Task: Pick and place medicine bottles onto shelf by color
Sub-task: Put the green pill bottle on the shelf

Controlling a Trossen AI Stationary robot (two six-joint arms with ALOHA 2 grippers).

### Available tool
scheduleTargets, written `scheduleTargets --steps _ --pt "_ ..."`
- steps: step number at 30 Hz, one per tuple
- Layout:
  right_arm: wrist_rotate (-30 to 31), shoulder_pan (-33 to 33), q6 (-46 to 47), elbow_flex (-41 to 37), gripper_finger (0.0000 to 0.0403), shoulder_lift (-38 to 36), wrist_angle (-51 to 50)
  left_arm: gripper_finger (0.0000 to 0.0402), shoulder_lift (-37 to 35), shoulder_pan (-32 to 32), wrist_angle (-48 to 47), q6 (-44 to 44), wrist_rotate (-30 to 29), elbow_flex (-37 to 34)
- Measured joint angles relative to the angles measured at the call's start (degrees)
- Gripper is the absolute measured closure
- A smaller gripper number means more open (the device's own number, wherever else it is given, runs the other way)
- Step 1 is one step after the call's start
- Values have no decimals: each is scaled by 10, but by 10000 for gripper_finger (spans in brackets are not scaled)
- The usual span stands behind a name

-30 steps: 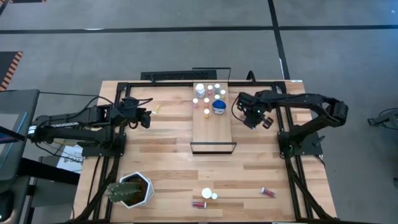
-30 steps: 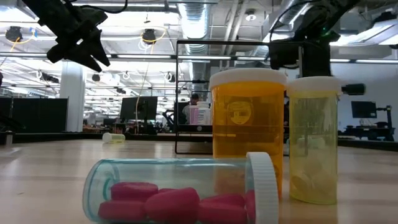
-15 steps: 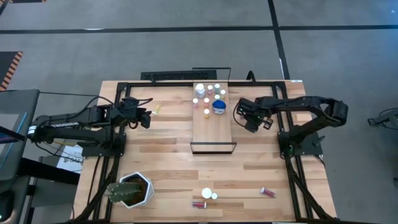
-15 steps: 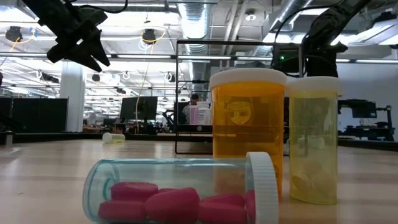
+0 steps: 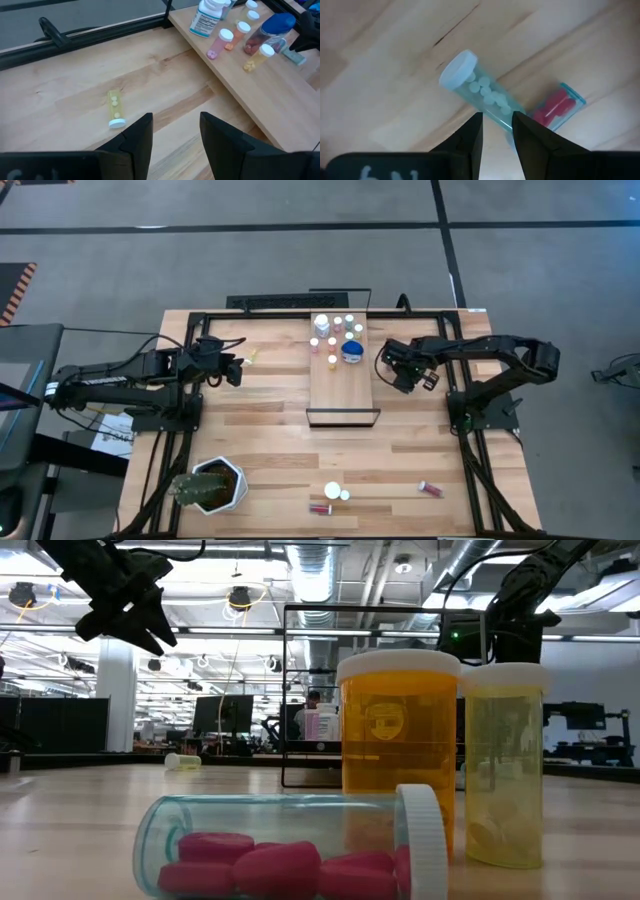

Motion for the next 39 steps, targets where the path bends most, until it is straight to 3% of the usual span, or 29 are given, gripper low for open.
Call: scheduleTargets --steps 8,13,17,25,29,39 --pt "-18 0 254 0 274 0 10 252 0 0 0 0 0 0" --pt "-62 -1 433 1 274 0 13 252 0 0 0 0 0 0" --pt "-71 -1 523 18 274 -6 -6 252 0 0 0 1 0 0" --pt "-79 -1 436 46 274 -72 -27 252 0 0 -1 6 1 0" --pt "-90 0 387 45 274 -68 -63 252 0 0 -5 7 2 0" --pt "-91 0 352 12 246 -66 -17 252 0 0 -5 12 2 0"
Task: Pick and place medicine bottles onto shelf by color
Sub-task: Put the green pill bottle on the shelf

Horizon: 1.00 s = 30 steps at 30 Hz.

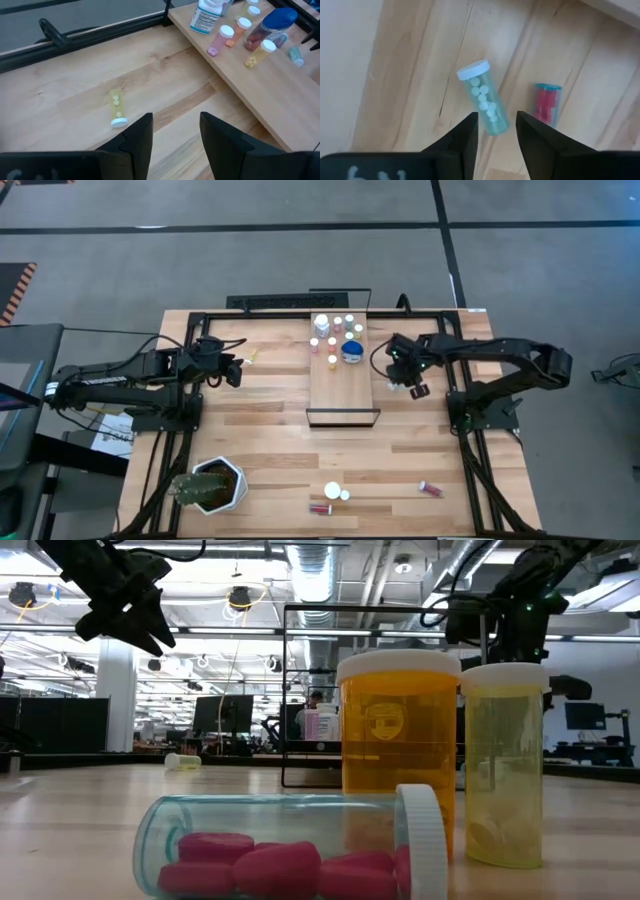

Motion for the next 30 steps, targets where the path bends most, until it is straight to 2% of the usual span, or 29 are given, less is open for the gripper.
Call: scheduleTargets --steps 10,20,25,30 --pt "-1 15 -2 -44 208 0 73 252 0 0 0 0 -2 0" --pt "2 13 -7 -94 211 0 120 252 0 0 0 0 -3 0" --pt "3 11 33 -115 225 0 156 252 0 0 0 0 -5 0" --pt "2 -1 136 -122 248 -1 162 252 0 0 0 1 -6 0"
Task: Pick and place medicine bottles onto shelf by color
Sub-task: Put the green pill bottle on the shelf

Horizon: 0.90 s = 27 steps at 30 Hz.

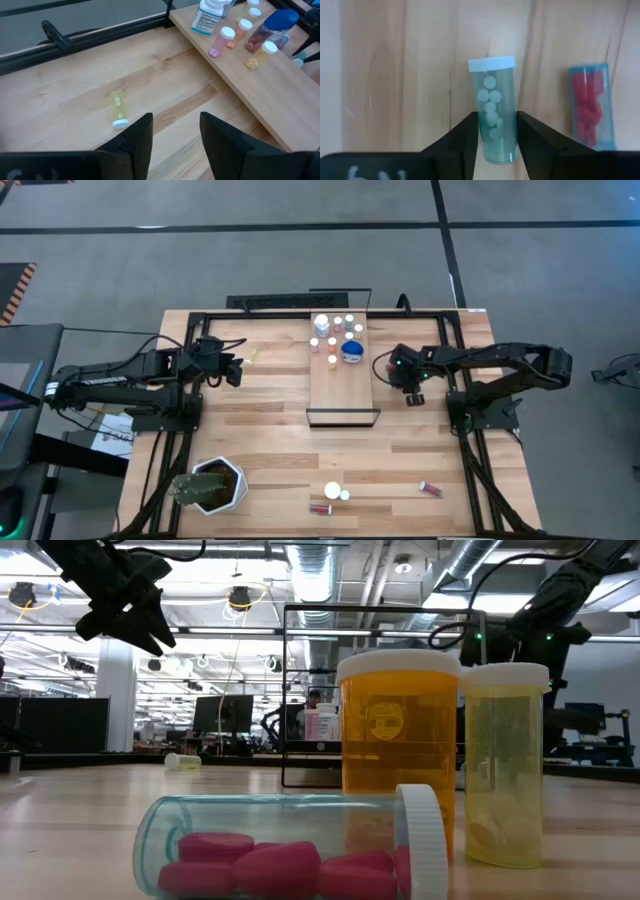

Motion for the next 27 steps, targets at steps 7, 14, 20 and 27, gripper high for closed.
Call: scheduleTargets --steps 7,14,20,27 --pt "3 -7 125 -3 295 0 14 252 0 0 1 4 -6 0" --pt "4 -2 217 -2 301 0 34 252 0 0 1 4 -6 0" --pt "3 12 278 38 301 -1 9 252 0 0 12 4 -6 0" --pt "1 35 294 114 301 -1 -44 252 0 0 72 50 -31 0"
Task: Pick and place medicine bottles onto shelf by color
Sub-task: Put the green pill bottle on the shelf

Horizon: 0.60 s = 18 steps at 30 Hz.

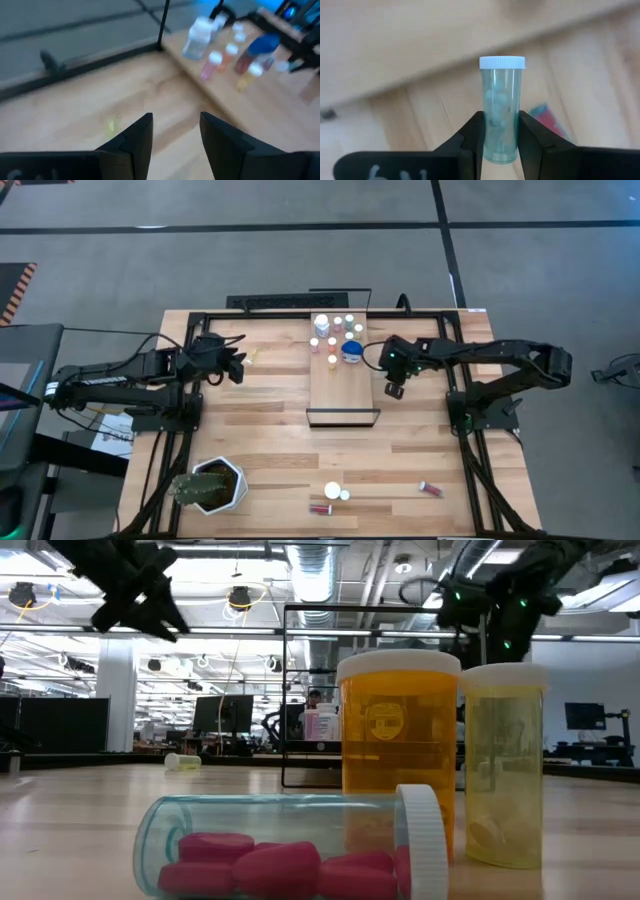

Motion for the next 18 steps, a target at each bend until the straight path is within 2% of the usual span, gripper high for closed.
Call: scheduleTargets --steps 2,5,9,13,18 --pt "7 7 0 26 301 0 -10 252 0 0 34 34 -4 0" --pt "53 19 0 68 301 0 -45 252 0 0 97 99 3 0" --pt "125 43 1 133 301 0 -91 252 9 0 171 157 59 0" --pt "188 76 2 190 301 0 -105 252 39 0 224 167 115 0" --pt "246 117 2 243 301 0 -105 252 103 0 283 153 136 0"
